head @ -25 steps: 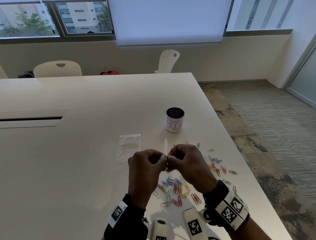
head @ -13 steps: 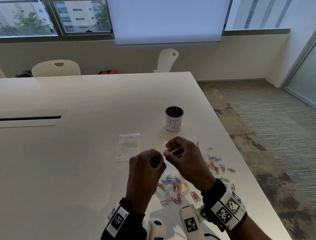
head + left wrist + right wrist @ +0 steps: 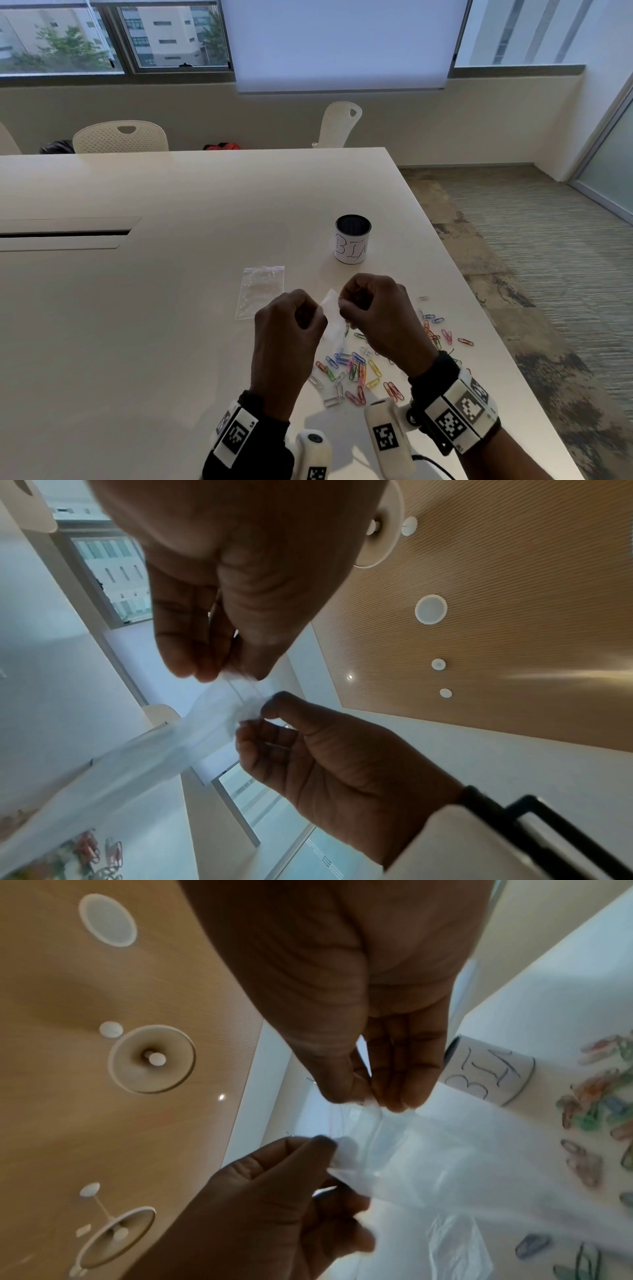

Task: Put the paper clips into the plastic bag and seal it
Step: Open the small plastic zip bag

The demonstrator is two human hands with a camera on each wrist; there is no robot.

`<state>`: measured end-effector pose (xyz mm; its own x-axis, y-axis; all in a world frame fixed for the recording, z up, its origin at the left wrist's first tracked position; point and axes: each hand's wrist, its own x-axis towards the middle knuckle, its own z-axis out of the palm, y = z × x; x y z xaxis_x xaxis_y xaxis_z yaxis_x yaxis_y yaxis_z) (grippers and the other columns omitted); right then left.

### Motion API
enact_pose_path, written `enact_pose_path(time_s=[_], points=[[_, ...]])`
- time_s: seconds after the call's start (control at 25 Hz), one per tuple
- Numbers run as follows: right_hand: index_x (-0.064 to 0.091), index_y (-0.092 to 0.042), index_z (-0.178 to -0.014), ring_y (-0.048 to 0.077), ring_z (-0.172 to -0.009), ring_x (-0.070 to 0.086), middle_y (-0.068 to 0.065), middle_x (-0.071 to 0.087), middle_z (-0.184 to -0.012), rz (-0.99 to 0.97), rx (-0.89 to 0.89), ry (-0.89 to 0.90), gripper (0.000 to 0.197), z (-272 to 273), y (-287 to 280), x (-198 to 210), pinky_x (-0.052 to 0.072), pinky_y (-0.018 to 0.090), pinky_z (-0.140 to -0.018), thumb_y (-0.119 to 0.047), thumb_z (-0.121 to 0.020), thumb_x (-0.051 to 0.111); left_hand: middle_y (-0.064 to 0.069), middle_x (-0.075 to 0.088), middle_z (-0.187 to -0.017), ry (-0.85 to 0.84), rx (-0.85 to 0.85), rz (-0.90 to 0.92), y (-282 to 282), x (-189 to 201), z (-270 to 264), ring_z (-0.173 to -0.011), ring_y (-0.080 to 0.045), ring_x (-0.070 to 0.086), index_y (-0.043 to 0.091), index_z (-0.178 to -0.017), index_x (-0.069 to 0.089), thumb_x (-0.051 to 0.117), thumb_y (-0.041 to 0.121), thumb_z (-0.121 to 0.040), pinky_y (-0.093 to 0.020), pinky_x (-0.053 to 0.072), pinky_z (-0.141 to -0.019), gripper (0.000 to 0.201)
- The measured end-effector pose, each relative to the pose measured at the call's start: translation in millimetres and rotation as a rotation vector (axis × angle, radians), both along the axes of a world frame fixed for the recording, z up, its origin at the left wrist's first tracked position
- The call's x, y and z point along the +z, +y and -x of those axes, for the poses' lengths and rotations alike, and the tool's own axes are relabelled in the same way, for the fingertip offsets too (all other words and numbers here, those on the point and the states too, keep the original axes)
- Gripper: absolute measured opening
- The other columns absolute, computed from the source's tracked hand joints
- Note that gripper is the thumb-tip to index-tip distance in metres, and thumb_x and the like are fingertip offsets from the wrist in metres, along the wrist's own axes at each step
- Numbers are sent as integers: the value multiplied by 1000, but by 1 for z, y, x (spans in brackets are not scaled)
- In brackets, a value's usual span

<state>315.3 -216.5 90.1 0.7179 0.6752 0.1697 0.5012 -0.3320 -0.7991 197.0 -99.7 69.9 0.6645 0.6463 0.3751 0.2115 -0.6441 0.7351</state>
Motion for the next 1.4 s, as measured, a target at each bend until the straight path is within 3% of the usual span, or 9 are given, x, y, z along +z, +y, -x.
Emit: enact_pose_path(time_s=[0.24, 0.44, 0.6, 0.76, 0.92, 1.0, 1.12, 1.28, 1.4], points=[[62, -20, -95, 10, -67, 71, -3, 70, -78, 33, -44, -32, 13, 11, 0, -1, 64, 28, -66, -23, -91, 74, 7, 74, -63, -23, 25, 47, -7, 5, 2, -50, 2, 69, 17, -92, 67, 71, 20, -96, -12, 56, -53, 6], [58, -15, -95, 16, -64, 75, 5, 71, -78, 44, 3, 179, 19, 20, 2, -2, 64, 26, -59, -19, -91, 76, 5, 78, -78, -35, -7, 72, -11, 6, 4, -63, 1, 73, 17, -108, 69, 79, 18, -90, -8, 58, -65, 21], [57, -14, -85, 23, -66, 69, 7, 66, -77, 109, -58, 56, 16, 18, 3, -8, 63, 34, -60, -13, -87, 74, 7, 75, -73, 2, 15, 30, -11, 5, 7, -61, 0, 71, 20, -103, 68, 81, 15, -87, -13, 59, -65, 22], [54, -18, -84, 15, -64, 56, -1, 59, -75, 143, -112, -34, 16, 20, -2, -7, 47, 28, -59, -17, -86, 70, 8, 71, -67, -3, 45, 37, -9, 5, 8, -58, -1, 69, 22, -98, 66, 80, 13, -87, -29, 63, -65, 20], [52, -23, -95, 15, -79, 63, -6, 59, -85, 141, -90, -31, 25, 26, 4, -6, 58, 35, -72, -27, -86, 75, 8, 73, -73, 16, 0, 20, -15, 6, 8, -62, -1, 71, 23, -102, 66, 79, 16, -88, -20, 61, -66, 20], [50, -23, -97, 15, -83, 63, -5, 61, -90, 162, -110, -42, 25, 26, 7, -7, 60, 38, -75, -19, -86, 73, 9, 72, -78, 52, 14, -18, -18, 6, 8, -62, -2, 69, 23, -103, 65, 77, 16, -89, -17, 58, -64, 20], [48, -24, -98, 13, -83, 59, -5, 56, -98, 172, -177, -129, 22, 28, 7, -6, 54, 31, -72, -13, -88, 64, 10, 64, -76, 97, 56, -53, -19, 8, 9, -62, -4, 64, 23, -106, 62, 75, 12, -88, -17, 53, -63, 25], [52, -22, -101, 10, -82, 58, -6, 56, -99, 143, -131, -183, 16, 29, 6, -5, 52, 26, -74, -23, -94, 67, 9, 59, -73, 82, 38, -36, -20, 9, 11, -62, -6, 63, 23, -113, 60, 73, 10, -89, -20, 56, -64, 31], [58, -19, -99, 10, -80, 61, -5, 60, -96, 128, -114, -214, 13, 28, 5, -5, 54, 24, -75, -15, -94, 69, 9, 57, -72, 32, 53, -27, -20, 8, 10, -61, -5, 61, 21, -117, 59, 74, 9, -89, -11, 50, -62, 34]])
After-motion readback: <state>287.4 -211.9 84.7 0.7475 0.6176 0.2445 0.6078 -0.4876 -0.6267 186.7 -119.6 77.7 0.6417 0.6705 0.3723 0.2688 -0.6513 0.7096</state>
